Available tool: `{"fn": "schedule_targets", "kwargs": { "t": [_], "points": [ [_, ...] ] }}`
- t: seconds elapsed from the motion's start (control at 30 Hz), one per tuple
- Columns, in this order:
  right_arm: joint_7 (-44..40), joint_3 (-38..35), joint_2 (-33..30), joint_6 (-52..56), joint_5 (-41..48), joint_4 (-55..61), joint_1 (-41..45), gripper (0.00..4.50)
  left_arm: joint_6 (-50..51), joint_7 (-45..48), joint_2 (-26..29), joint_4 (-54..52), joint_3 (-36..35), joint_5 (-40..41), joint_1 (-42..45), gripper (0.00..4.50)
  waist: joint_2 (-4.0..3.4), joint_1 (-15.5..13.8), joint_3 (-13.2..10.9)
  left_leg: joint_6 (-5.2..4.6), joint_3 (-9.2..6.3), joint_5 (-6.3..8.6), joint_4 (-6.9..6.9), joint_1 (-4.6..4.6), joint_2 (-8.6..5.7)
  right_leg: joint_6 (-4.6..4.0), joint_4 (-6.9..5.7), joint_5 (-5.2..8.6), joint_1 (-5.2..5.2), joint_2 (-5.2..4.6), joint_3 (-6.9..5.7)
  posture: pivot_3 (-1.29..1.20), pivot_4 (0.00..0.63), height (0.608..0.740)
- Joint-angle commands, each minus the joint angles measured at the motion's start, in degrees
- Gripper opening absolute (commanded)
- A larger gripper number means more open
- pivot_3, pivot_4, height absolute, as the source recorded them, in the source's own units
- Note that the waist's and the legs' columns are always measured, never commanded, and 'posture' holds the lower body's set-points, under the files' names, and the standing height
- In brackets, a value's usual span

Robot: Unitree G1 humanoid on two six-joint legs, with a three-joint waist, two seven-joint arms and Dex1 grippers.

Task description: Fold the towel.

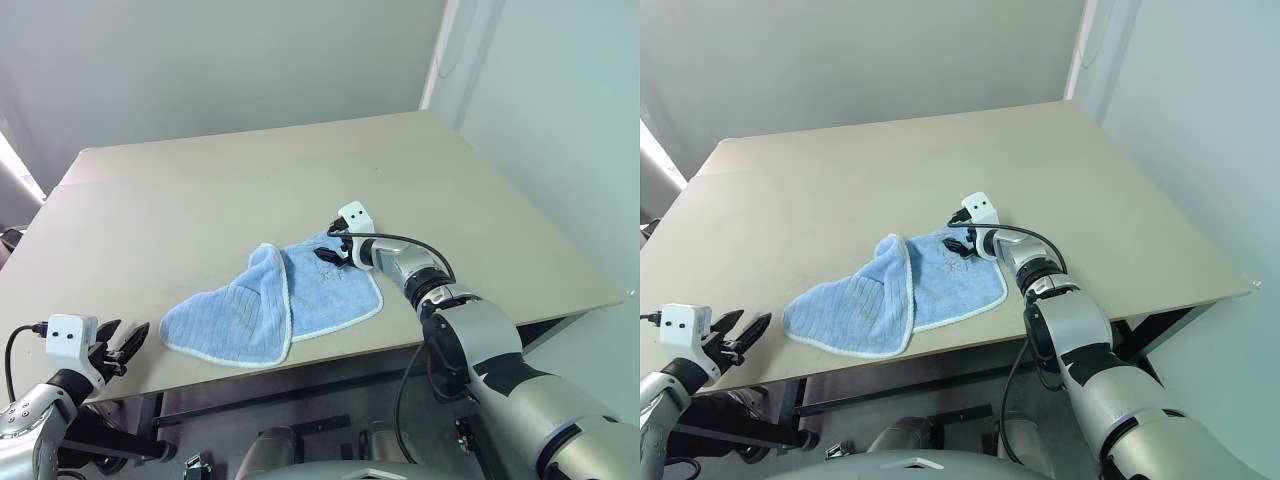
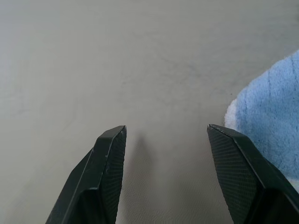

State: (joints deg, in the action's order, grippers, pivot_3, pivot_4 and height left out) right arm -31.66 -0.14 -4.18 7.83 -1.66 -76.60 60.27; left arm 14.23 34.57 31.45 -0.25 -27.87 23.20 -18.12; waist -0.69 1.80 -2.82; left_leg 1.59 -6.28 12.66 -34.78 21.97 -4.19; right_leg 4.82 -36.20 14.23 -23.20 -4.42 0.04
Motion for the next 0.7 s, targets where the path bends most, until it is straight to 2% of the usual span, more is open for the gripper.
{"fn": "schedule_targets", "kwargs": {
  "t": [0.03,0.27,0.3,0.37,0.47,0.63,0.7],
  "points": [
    [1.1,-0.9,0.2,0.2,-0.6,-0.1,2.0,2.85,-1.0,-0.3,0.7,-1.1,-1.8,0.3,0.5,2.93,0.00,0.3,0.0,-0.02,0.00,-0.01,0.00,0.00,0.00,0.00,0.00,0.00,0.00,0.00,0.00,0.00,0.000,0.740],
    [1.8,-1.5,-0.2,-1.0,-1.0,0.2,2.1,0.28,0.0,1.0,1.5,-2.1,-1.6,1.2,1.3,2.93,0.00,1.0,0.0,-0.04,0.00,-0.02,0.02,-0.01,0.00,0.00,0.00,0.00,0.03,0.01,0.01,0.00,0.000,0.740],
    [1.5,-1.6,-0.4,-1.3,-1.0,0.3,2.1,0.04,0.4,1.1,2.1,-2.6,-1.5,0.8,1.2,2.93,0.00,1.0,0.0,-0.04,0.00,-0.03,0.02,-0.01,0.00,0.00,0.00,0.00,0.02,0.01,0.01,0.00,0.000,0.740],
    [0.8,-2.1,-0.7,-1.6,-0.6,0.5,2.2,0.04,1.0,2.0,3.4,-4.9,-1.6,1.0,0.9,2.93,0.00,1.0,0.0,-0.04,-0.01,-0.03,0.02,0.00,0.00,0.00,-0.01,0.00,0.02,0.02,0.01,0.00,0.000,0.740],
    [0.7,-2.3,-0.8,-1.8,-0.6,0.7,1.9,0.04,4.9,3.3,4.5,-11.6,-3.9,6.1,0.4,2.93,0.00,0.9,0.0,-0.04,-0.01,-0.03,0.00,0.00,0.00,0.00,0.00,0.00,0.02,0.00,0.01,0.00,0.000,0.740],
    [3.7,-3.6,0.0,-1.6,-0.1,0.8,1.9,0.04,11.3,6.6,6.9,-29.4,-2.8,13.1,-4.3,2.93,-0.05,1.0,0.0,-0.04,0.00,-0.02,0.00,0.04,-0.03,0.00,0.01,0.00,0.07,-0.03,0.03,0.00,0.000,0.740],
    [3.6,-3.3,0.5,-2.1,-0.5,1.0,1.8,0.04,11.7,6.6,6.3,-35.3,-0.8,15.1,-5.0,2.93,-0.08,1.0,-0.1,-0.04,0.01,-0.03,0.02,0.07,-0.02,-0.01,0.01,0.00,0.13,-0.03,0.04,0.00,0.000,0.740]
  ]
}}
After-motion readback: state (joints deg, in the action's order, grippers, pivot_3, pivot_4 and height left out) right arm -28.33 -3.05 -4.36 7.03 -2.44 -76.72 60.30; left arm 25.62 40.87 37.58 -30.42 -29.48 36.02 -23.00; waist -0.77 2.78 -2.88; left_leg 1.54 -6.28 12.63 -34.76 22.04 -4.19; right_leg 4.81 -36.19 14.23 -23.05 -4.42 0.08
